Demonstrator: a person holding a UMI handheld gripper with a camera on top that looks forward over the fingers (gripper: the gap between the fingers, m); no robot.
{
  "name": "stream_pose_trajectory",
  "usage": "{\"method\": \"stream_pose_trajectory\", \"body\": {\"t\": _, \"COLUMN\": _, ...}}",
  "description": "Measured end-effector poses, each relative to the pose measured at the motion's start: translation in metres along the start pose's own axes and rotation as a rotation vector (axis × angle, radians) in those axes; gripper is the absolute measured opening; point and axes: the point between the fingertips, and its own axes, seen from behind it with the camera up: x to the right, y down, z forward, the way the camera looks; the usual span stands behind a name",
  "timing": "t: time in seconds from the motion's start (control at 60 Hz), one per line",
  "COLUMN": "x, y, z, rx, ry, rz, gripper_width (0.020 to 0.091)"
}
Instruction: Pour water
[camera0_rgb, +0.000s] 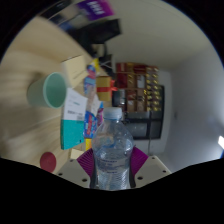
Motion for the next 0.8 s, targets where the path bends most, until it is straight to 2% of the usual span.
{"method": "stream_pose_trajectory", "body": {"t": 0.067, "x": -0.018, "y": -0.021, "z": 0.007, "rx": 0.01, "ry": -0.027, "rz": -0.213, "gripper_width": 0.0448}}
{"method": "stream_pose_trajectory", "body": {"t": 0.117, "x": -0.025, "y": -0.036, "z": 0.013, "rx": 0.046, "ry": -0.027, "rz": -0.363, "gripper_width": 0.0445}}
{"method": "stream_pose_trajectory", "body": {"t": 0.133, "x": -0.011, "y": -0.037, "z": -0.01, "rx": 0.049, "ry": -0.034, "rz": -0.419, "gripper_width": 0.0442}}
{"method": "stream_pose_trajectory", "body": {"t": 0.15, "x": -0.017, "y": -0.039, "z": 0.012, "rx": 0.05, "ry": -0.019, "rz": -0.468, "gripper_width": 0.0448}}
{"method": "stream_pose_trajectory", "body": {"t": 0.217, "x": -0.017, "y": -0.043, "z": 0.021, "rx": 0.035, "ry": 0.005, "rz": -0.613, "gripper_width": 0.0451}}
{"method": "stream_pose_trajectory", "body": {"t": 0.517, "x": -0.027, "y": -0.055, "z": 0.03, "rx": 0.068, "ry": -0.037, "rz": -0.816, "gripper_width": 0.045}}
{"method": "stream_pose_trajectory", "body": {"t": 0.667, "x": -0.019, "y": -0.048, "z": 0.035, "rx": 0.087, "ry": -0.042, "rz": -0.568, "gripper_width": 0.045}}
{"method": "stream_pose_trajectory", "body": {"t": 0.8, "x": 0.01, "y": -0.018, "z": 0.039, "rx": 0.034, "ry": -0.103, "rz": 0.293, "gripper_width": 0.0445}}
